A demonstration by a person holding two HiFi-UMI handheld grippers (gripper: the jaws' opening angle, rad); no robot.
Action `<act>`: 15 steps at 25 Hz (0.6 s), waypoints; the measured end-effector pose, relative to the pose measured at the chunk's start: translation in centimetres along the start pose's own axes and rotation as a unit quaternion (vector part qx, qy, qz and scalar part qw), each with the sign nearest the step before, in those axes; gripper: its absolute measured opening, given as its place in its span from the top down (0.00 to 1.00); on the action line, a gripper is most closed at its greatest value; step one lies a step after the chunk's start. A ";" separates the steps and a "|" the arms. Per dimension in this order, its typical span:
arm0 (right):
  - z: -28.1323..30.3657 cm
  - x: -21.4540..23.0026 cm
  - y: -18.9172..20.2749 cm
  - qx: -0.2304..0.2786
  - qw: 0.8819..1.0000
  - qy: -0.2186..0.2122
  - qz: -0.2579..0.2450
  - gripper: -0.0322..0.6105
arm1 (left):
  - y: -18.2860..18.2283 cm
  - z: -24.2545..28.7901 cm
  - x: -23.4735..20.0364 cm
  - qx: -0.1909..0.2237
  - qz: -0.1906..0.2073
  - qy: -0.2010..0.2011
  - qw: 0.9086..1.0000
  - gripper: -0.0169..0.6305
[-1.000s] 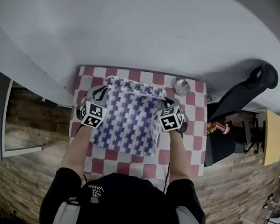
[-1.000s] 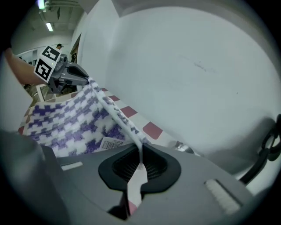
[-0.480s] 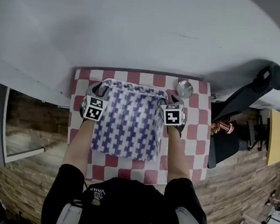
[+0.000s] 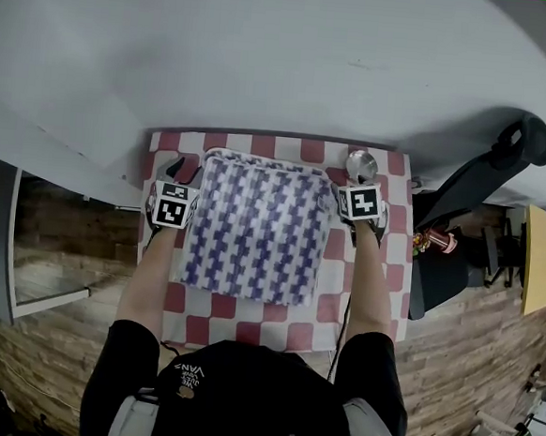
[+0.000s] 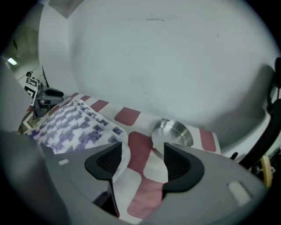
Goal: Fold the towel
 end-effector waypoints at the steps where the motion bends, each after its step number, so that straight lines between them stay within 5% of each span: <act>1: -0.4 0.3 -0.1 0.001 1.000 0.006 -0.006 0.50 | 0.4 -0.7 -0.2 0.002 -0.003 0.001 1.000 0.72; 5: -3.5 0.6 0.7 0.037 0.999 0.025 0.011 0.50 | 2.3 -4.5 -0.6 0.017 -0.026 0.019 0.999 0.71; 9: -6.9 -3.3 5.6 0.083 0.994 -0.043 0.051 0.50 | 5.3 -10.0 -0.5 0.024 -0.093 0.103 0.990 0.71; 15: -9.7 -11.0 16.3 0.104 0.975 -0.166 0.106 0.50 | 11.8 -17.8 1.2 0.001 -0.162 0.177 0.971 0.68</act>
Point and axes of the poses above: the fingertips, and each gripper's own axes: z forward along the fingers, x to its right, y out of its underside, the point moved 8 cm from there along -z, backward along the fingers, and after that the axes turned 9 degrees about -y, right-handed, at the moved point
